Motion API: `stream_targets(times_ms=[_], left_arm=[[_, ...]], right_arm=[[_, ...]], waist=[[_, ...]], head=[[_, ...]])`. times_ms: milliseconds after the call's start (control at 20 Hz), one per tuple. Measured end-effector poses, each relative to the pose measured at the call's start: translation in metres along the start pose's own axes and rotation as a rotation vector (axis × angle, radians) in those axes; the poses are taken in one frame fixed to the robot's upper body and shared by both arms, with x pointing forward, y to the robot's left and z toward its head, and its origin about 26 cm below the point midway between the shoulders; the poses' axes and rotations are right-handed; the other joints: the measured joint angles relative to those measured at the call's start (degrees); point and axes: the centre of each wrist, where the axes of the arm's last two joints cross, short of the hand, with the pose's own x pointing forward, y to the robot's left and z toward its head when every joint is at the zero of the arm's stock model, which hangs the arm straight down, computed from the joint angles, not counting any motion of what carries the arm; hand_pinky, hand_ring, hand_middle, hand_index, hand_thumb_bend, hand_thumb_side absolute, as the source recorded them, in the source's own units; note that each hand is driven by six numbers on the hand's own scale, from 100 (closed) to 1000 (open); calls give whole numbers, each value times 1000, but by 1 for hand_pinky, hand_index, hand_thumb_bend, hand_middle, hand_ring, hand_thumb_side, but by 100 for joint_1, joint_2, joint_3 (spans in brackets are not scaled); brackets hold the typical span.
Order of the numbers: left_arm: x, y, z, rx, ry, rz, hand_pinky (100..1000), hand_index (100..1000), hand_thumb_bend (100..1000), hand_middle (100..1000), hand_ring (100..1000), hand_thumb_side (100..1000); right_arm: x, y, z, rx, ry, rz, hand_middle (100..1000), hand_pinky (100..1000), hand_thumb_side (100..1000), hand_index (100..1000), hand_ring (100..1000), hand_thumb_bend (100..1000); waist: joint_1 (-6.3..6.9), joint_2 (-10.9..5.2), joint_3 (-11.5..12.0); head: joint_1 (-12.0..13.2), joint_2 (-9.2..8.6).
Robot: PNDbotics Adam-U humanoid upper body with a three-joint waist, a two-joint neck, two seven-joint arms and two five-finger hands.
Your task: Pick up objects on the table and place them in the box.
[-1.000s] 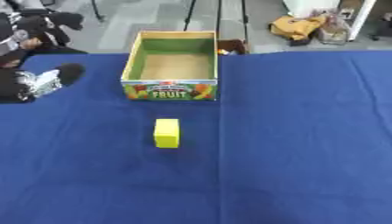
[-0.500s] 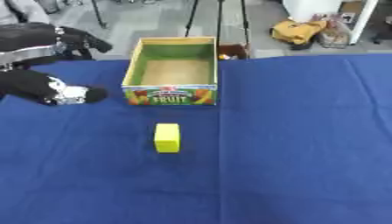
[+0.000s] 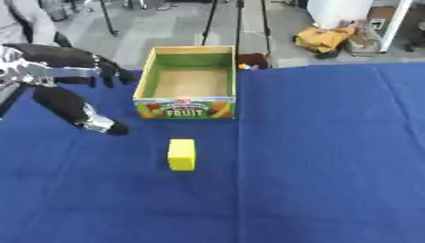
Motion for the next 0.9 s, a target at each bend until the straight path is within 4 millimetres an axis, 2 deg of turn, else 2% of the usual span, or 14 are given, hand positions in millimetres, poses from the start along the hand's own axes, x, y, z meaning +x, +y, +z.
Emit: stream_targets(times_ms=[400, 900], left_arm=[[-4, -7, -41, -68, -16, 74, 719, 1000, 707, 870, 806, 716], [-5, -18, -83, -138, -27, 133, 710, 1000, 640, 875, 796, 650]], right_arm=[[0, 0, 0, 2, 1, -4, 542, 700, 622, 799, 778, 100], [1, 1, 0, -3, 3, -10, 540, 699, 598, 797, 777, 100]], waist=[[38, 1, -79], [76, 55, -160]], head=[[55, -21], [87, -48]])
